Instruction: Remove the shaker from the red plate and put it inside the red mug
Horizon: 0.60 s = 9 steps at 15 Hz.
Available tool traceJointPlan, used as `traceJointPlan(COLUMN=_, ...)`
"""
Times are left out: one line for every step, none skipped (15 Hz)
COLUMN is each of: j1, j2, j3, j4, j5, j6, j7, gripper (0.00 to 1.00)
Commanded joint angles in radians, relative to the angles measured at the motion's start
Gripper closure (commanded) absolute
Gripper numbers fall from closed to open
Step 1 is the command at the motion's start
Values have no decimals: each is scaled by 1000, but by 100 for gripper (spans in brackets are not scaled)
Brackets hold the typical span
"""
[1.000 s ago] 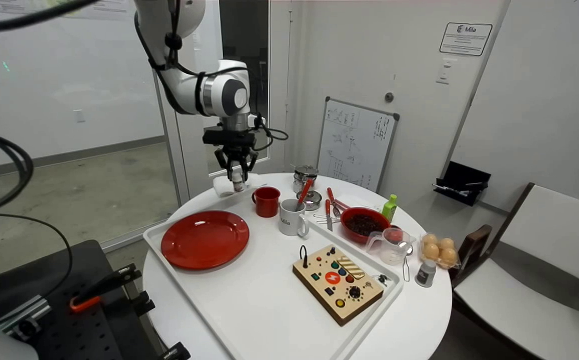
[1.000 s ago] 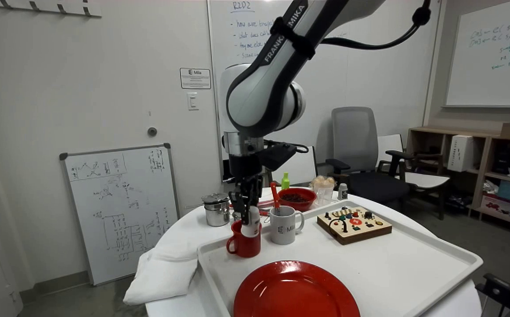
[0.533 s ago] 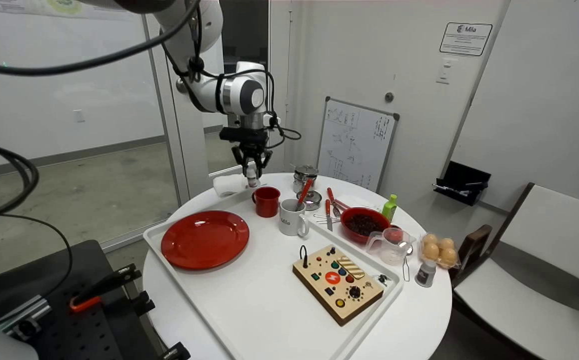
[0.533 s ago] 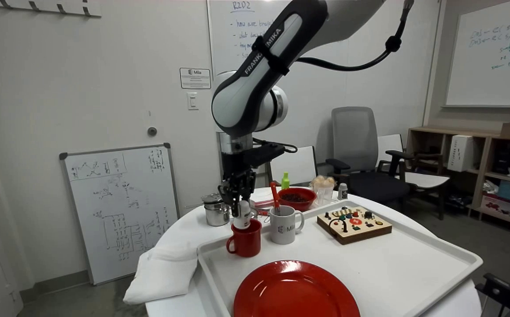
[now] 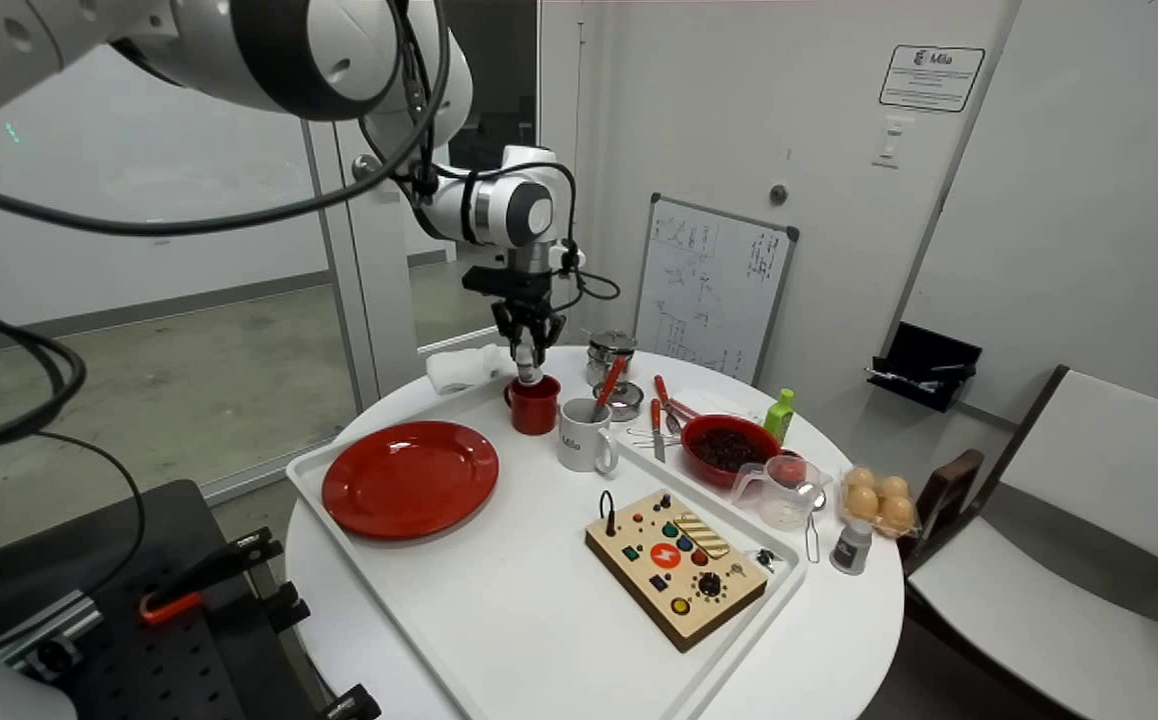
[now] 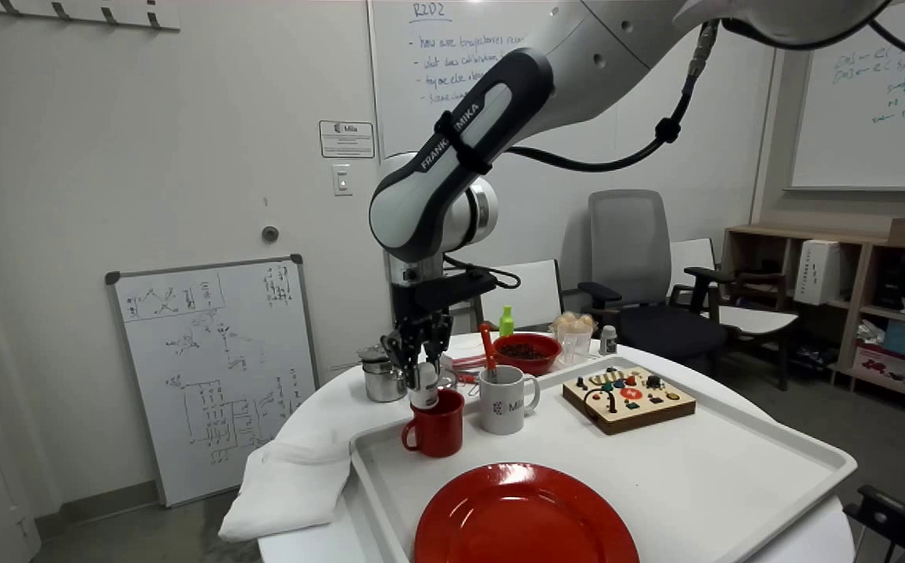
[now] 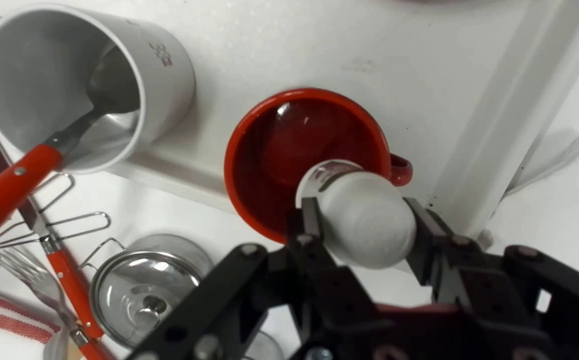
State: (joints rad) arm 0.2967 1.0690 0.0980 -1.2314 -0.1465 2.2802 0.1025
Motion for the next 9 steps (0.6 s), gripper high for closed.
traceJointPlan(j1=15, j2=71, j3=-14, j4=126, j5=35, j6=-60, j7=35, gripper=81)
traceJointPlan(j1=15, j2=78, j3=-15, j4=138, j5=36, j6=-66, j7=44, gripper=81)
traceJointPlan(j1=14, j2=84, j3=-15, j4=151, j5=39, j6=-74, j7=52, gripper=81)
traceJointPlan(j1=13, j2=87, j3=-16, j4=158, j5=42, j6=-81, j7=60, gripper=81)
traceJointPlan(j1=12, j2=90, j3=-16, j4=167, j5=45, j6=-87, j7=66, gripper=81)
traceJointPlan(j1=12, j2=92, j3=-18, j4=171, j5=47, j6=-89, j7=75, gripper=81)
traceJointPlan(j1=12, j2=92, j3=-19, j4=174, j5=49, j6=-92, j7=79, gripper=81)
traceJointPlan(j1=13, j2=90, j3=-21, j4=173, j5=50, j6=-94, j7=83, gripper=81)
traceJointPlan(j1=14, j2=88, j3=-22, j4=172, j5=50, j6=-96, j7=87, gripper=81)
